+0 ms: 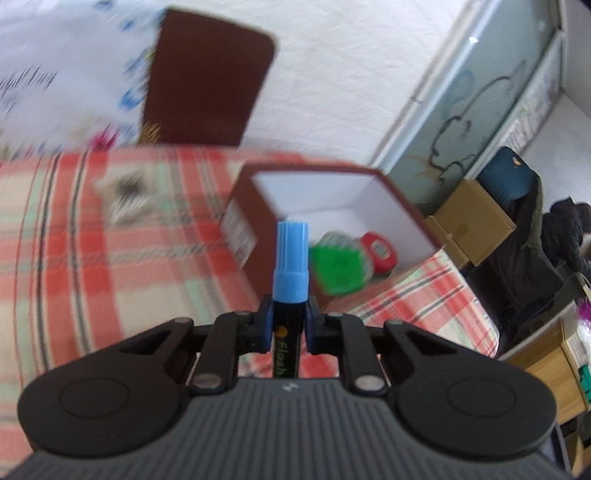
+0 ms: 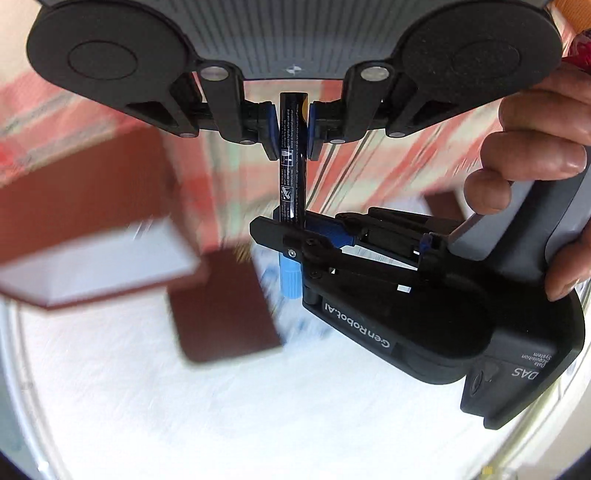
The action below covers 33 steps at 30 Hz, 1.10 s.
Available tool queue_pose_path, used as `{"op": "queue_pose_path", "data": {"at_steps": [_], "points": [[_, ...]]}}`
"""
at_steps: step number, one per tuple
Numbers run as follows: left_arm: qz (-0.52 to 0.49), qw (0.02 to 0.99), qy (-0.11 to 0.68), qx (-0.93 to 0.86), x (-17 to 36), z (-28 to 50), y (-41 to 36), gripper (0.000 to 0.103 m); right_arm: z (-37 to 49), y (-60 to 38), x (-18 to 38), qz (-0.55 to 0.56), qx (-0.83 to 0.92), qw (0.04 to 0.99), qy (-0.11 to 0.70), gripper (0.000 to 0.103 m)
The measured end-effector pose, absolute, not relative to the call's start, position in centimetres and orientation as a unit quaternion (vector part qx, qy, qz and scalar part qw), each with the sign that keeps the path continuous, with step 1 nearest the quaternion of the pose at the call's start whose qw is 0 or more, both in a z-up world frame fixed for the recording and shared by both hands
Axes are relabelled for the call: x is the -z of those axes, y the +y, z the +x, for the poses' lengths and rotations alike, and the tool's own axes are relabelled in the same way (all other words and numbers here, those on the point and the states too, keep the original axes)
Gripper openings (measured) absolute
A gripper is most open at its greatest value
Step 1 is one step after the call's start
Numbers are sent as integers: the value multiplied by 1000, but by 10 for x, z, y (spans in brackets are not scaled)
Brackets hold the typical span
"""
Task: Organize objects
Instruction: 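Carry the marker into the brown box and release it, then move the right gripper to the bag of cotton swabs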
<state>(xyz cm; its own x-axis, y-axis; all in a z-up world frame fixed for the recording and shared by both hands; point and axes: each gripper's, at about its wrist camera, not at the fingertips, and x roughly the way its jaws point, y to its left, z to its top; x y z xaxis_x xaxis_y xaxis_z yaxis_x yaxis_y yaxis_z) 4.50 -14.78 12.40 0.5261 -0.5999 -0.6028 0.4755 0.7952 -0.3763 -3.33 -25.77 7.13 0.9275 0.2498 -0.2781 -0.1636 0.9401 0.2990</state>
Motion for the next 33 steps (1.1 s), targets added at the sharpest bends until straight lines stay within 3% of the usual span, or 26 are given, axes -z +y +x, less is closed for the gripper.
{"op": "queue_pose_path", "data": {"at_steps": [4, 6, 7, 8, 17, 26, 33], "points": [[-58, 874, 349, 332, -151, 68, -192, 20, -10, -284, -92, 127, -59, 984, 114, 16], [-38, 884, 339, 321, -153, 82, -214, 49, 8, -296, -98, 122, -21, 988, 93, 22], [-31, 894, 331, 301, -151, 86, -221, 62, 17, -302, -97, 115, 0, 990, 84, 44], [-27, 901, 325, 286, -147, 89, -223, 62, 27, -306, -96, 104, 24, 990, 91, 62], [-32, 912, 361, 192, -100, 102, -155, 62, 18, -318, -75, 120, 34, 989, 81, 59], [-37, 913, 397, 89, -58, 110, -71, 63, 3, -280, -95, 79, -34, 994, 67, 59], [-36, 920, 390, 3, -24, 128, -3, 66, 89, -226, -78, 44, -118, 979, 161, 58]]}}
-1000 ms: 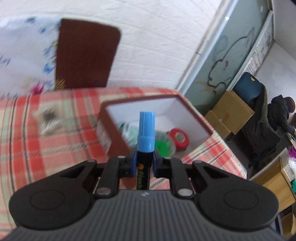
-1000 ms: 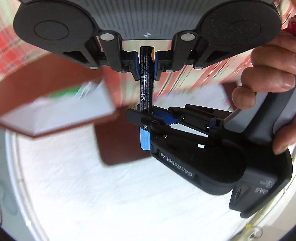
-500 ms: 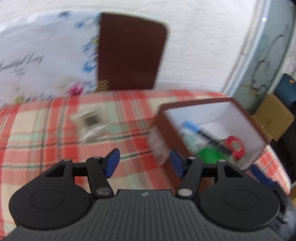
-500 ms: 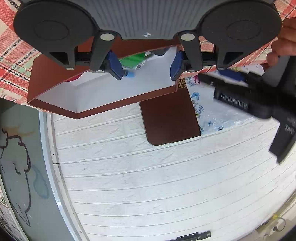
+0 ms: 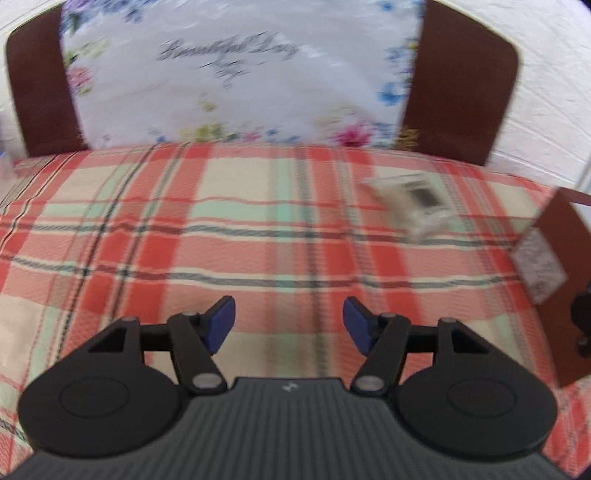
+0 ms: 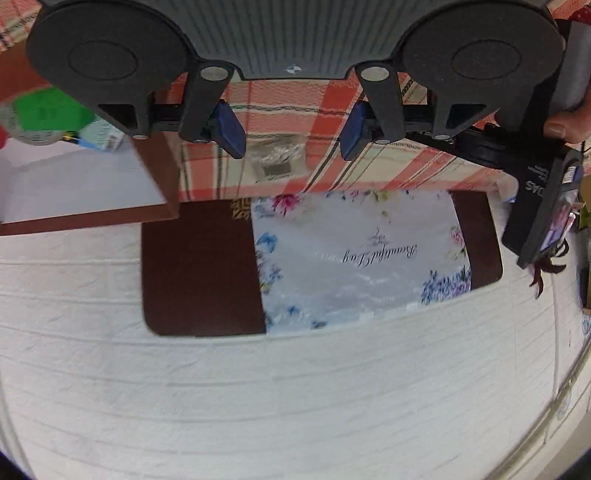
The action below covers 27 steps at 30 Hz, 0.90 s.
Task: Organize objects
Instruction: 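Move the right gripper to the bag of cotton swabs, then grasp the clear cotton swab bag with the right gripper and lift it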
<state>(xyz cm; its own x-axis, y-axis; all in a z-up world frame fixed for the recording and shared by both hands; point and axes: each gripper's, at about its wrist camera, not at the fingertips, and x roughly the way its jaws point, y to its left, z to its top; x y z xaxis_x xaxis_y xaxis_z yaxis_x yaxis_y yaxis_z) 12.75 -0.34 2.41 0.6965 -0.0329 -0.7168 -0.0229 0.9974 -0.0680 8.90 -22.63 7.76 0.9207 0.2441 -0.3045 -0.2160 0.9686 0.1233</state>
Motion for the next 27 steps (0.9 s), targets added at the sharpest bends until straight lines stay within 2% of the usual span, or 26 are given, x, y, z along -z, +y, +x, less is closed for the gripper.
{"op": "queue_pose_path", "data": {"at_steps": [2, 3, 5, 7, 10, 12, 15, 16, 17, 22, 27], "points": [[-51, 911, 409, -13, -8, 139, 13, 67, 123, -217, -67, 23, -114, 977, 178, 61], [-52, 917, 396, -12, -7, 137, 18, 68, 139, -215, -62, 14, -113, 976, 184, 63], [-43, 920, 391, -11, -6, 139, 19, 69, 174, -215, -53, 11, -108, 974, 201, 75], [-41, 921, 386, -9, -6, 139, 18, 71, 205, -216, -45, 20, -107, 970, 215, 78], [-32, 924, 381, -8, -5, 141, 15, 73, 236, -213, -37, 19, -113, 968, 224, 87], [-30, 926, 377, -7, -4, 140, 14, 75, 253, -208, -30, 13, -118, 964, 238, 86], [-27, 928, 372, -6, -1, 141, 16, 76, 275, -198, -13, -15, -93, 952, 290, 79], [-26, 928, 371, -6, -1, 141, 15, 76, 272, -198, -14, -14, -93, 956, 279, 58], [-25, 929, 370, -6, -1, 140, 15, 76, 269, -197, -15, -16, -97, 956, 277, 51], [-23, 927, 375, -7, -1, 139, 15, 77, 225, -197, -15, -30, -107, 953, 281, 47], [-19, 924, 382, -3, -1, 123, 13, 77, 128, -199, -14, -16, -124, 948, 294, 47]]}}
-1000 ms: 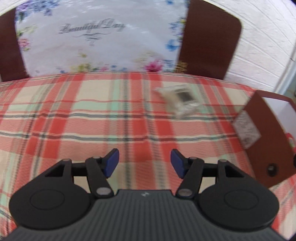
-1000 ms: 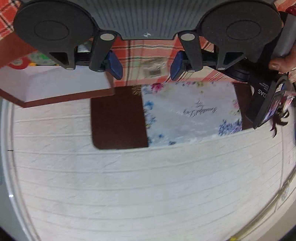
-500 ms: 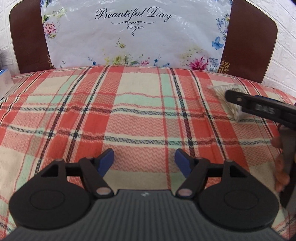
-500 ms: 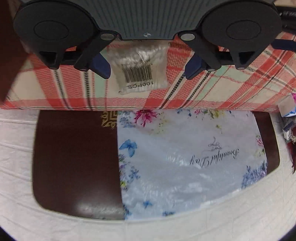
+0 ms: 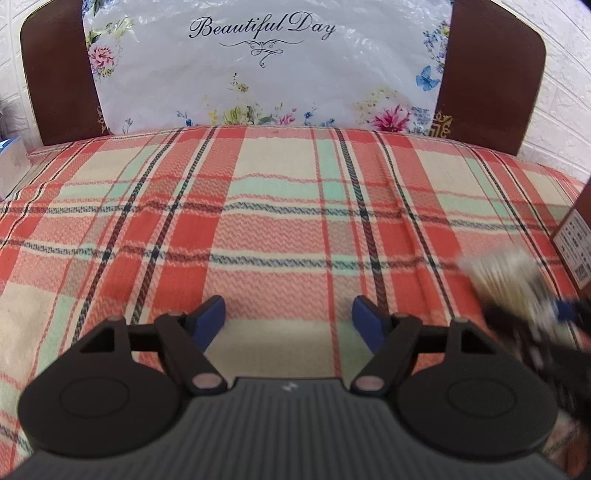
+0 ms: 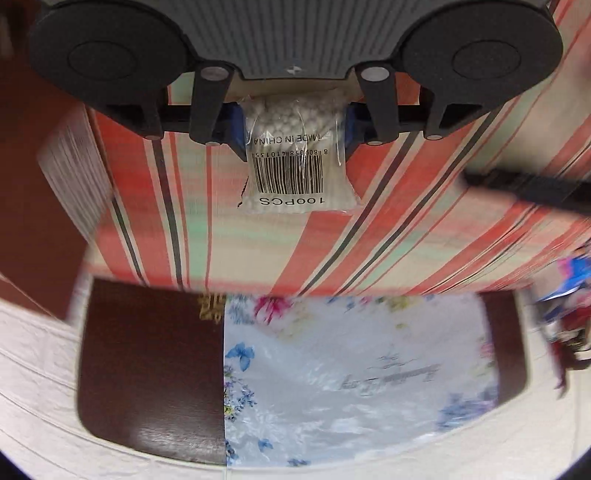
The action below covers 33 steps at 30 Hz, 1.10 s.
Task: Organize objects
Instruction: 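Grasp the clear cotton swab bag with the right gripper and lift it, then lower the cotton swab bag into the brown box and release it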
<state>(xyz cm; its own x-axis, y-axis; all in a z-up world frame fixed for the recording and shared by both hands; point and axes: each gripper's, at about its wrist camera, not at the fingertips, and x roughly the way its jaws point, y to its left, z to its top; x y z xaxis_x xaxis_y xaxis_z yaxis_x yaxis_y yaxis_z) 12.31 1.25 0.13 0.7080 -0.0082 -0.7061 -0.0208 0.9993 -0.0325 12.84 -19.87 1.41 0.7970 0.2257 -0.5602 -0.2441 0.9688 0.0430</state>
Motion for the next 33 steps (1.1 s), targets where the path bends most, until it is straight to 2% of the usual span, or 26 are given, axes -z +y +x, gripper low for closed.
{"op": "queue_pose_path", "data": {"at_steps": [6, 7, 8, 9, 10, 15, 20, 21, 22, 23, 25, 27, 33], "points": [[-24, 916, 399, 22, -4, 92, 0, 77, 18, -205, -13, -14, -113, 950, 291, 49], [-32, 913, 406, 32, -6, 86, -2, 77, 9, -208, -13, -13, -112, 951, 287, 56], [-40, 910, 410, 43, -8, 79, -5, 76, 1, -211, -15, -6, -111, 953, 282, 74], [-51, 906, 416, 58, -12, 72, -8, 76, -4, -216, -16, 6, -111, 954, 277, 83], [-65, 902, 421, 77, -16, 64, -12, 75, -10, -220, -17, 17, -114, 956, 270, 85], [-90, 881, 436, 160, -37, 38, -43, 75, -14, -230, -14, 22, -117, 952, 284, 85], [-111, 838, 497, 196, -22, 36, -76, 75, -16, -239, -17, 24, -124, 950, 284, 85], [-116, 828, 512, 198, -14, 37, -82, 72, -14, -238, -16, 20, -128, 949, 287, 84], [-114, 826, 516, 198, -9, 38, -89, 68, -12, -238, -13, 17, -134, 945, 297, 66], [-99, 835, 504, 198, -9, 35, -96, 53, -10, -236, -10, 12, -140, 942, 305, 53], [-106, 826, 507, 220, -18, 37, -105, 29, -10, -236, -12, 11, -136, 945, 298, 47], [-91, 836, 490, 230, -44, 40, -117, 28, -12, -248, -23, 34, -131, 952, 274, 45], [-34, 878, 366, 308, -135, 42, -181, 28, -14, -297, -88, 40, -56, 990, 120, 45]]}}
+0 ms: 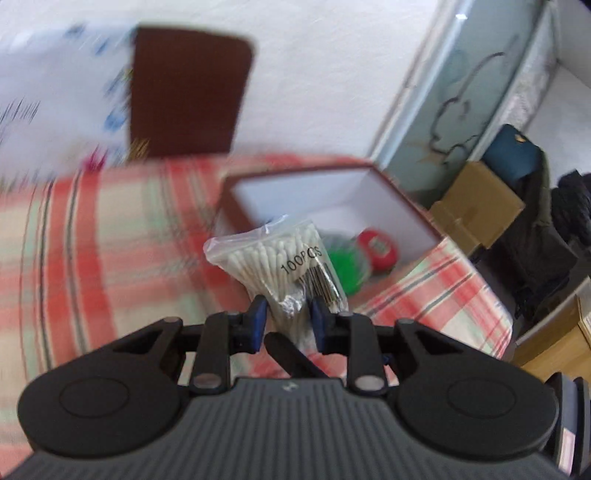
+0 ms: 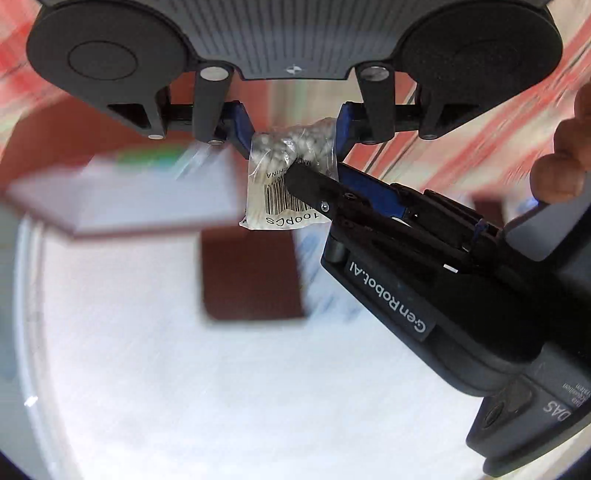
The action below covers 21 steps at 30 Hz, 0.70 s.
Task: Organize objects
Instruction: 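Lower the cotton swab bag into the brown box and release it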
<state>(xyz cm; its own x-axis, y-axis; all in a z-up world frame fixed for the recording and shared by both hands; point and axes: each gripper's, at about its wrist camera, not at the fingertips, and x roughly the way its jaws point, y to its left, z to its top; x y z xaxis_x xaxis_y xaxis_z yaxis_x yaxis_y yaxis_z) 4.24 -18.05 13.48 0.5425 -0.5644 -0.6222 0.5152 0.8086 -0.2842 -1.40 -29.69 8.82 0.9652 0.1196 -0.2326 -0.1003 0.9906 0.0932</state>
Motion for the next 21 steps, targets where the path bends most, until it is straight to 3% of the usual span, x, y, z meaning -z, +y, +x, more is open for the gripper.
{"op": "queue_pose_path", "data": {"at_steps": [4, 10, 12, 13, 14, 18, 21], "points": [[-16, 874, 350, 336, -146, 67, -233, 28, 8, -341, -102, 41, -9, 994, 97, 45], [3, 860, 369, 351, -123, 102, -298, 28, 51, -404, -89, 40, 40, 990, 129, 45], [13, 863, 371, 344, -113, 110, -313, 34, 68, -418, -81, 33, 56, 988, 140, 50], [22, 867, 369, 335, -109, 112, -316, 43, 76, -424, -76, 29, 66, 987, 143, 59], [32, 872, 366, 323, -108, 114, -318, 44, 84, -428, -70, 22, 79, 985, 151, 73], [38, 879, 356, 316, -102, 114, -305, 53, 83, -434, -61, 25, 88, 984, 151, 68], [64, 889, 333, 308, -109, 98, -297, 53, 70, -425, -63, 32, 84, 987, 135, 70]]}}
